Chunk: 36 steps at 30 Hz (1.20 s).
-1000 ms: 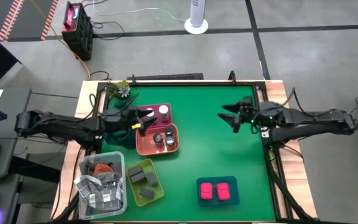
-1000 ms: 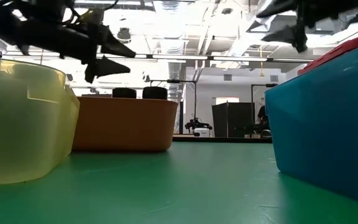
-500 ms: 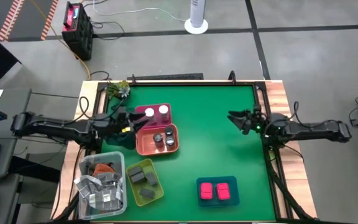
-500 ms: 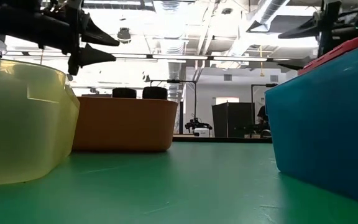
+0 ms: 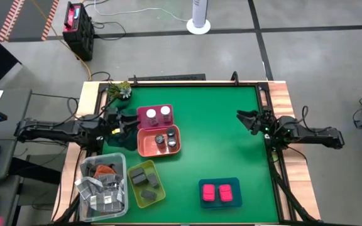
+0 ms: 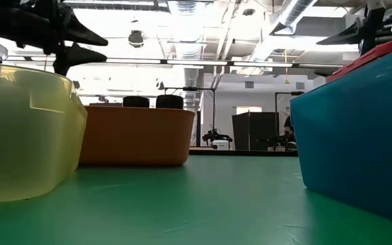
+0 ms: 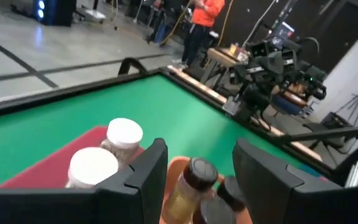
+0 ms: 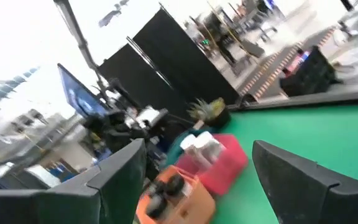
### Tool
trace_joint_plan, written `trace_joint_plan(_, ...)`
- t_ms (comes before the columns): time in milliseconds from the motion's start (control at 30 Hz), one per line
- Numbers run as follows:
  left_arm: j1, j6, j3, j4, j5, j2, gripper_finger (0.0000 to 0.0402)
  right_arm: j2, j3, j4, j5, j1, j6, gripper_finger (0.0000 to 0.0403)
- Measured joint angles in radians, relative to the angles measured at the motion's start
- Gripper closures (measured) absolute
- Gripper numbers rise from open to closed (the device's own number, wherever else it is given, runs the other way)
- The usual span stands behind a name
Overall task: Sort spices by type
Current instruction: Return to Home Position
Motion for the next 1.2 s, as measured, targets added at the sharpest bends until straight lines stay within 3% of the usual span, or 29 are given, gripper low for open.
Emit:
trace_joint_plan(167, -0.040, -0.042, -0.034, -0.029, 0.002, -0.060, 0.0231, 0.000, -0.002, -0.034, 0.057, 0.000, 0.016, 0.0086)
trace_joint_plan(500, -0.119, -0.166, -0.253, 0.216, -0.002, -0.093, 0.0245, 0.000, -0.001, -0.020, 0.067, -0.002, 0.026, 0.0086)
trace_joint_plan(767, -0.124, -0.192, -0.292, 0.157, -0.031, -0.092, 0.0259, 0.001, 0.000, -0.045, 0.073, -0.040, -0.003, 0.0086)
trace_joint_plan(867, -0.123, -0.037, -0.292, 0.053, -0.049, -0.093, 0.0259, 0.001, 0.000, -0.076, 0.073, -0.047, -0.062, 0.0086)
trace_joint_plan(1033, -0.122, 0.338, -0.269, 0.042, -0.037, -0.044, 0.0259, 0.001, 0.000, -0.136, 0.073, -0.046, -0.096, 0.0086)
trace_joint_plan(1200, -0.122, 0.503, -0.269, 0.042, -0.038, -0.033, 0.0259, 0.001, 0.000, -0.206, 0.072, -0.046, -0.099, 0.0086)
